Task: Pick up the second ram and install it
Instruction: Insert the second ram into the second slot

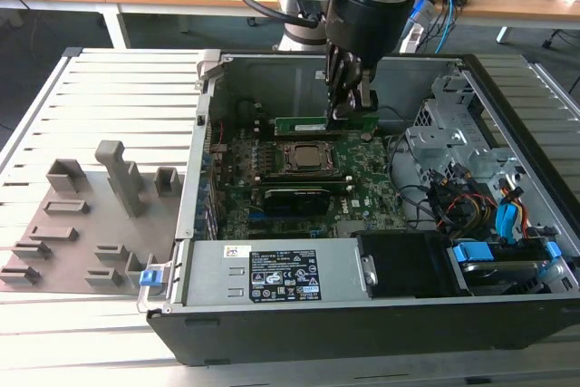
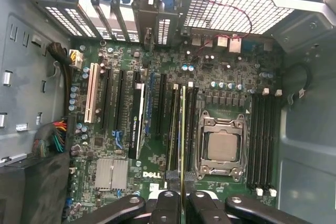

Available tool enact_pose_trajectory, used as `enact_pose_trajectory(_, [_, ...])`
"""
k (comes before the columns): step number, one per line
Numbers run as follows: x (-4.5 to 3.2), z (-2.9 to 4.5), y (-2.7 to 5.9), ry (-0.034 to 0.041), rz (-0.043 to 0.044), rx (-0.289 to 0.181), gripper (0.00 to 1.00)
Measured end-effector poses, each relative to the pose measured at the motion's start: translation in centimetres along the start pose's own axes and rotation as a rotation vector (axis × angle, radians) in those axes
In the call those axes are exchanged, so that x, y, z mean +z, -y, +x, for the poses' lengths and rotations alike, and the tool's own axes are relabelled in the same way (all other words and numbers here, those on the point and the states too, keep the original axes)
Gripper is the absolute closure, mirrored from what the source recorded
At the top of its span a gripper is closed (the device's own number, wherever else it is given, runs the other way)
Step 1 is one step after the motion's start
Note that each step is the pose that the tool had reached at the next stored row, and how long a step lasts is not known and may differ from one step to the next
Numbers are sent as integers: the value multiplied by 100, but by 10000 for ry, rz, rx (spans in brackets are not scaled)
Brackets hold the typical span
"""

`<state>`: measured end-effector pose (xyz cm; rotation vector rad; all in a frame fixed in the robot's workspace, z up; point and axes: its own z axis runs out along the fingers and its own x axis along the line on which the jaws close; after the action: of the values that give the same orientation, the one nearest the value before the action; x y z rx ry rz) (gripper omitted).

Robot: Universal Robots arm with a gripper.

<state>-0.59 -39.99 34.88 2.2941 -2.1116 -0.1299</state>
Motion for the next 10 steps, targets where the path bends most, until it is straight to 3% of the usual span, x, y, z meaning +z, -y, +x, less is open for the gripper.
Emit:
enact_pose_trajectory(4, [77,4,6,56,4,-4,86])
enact_pose_trajectory(10, [187,9,14,59,4,-4,86])
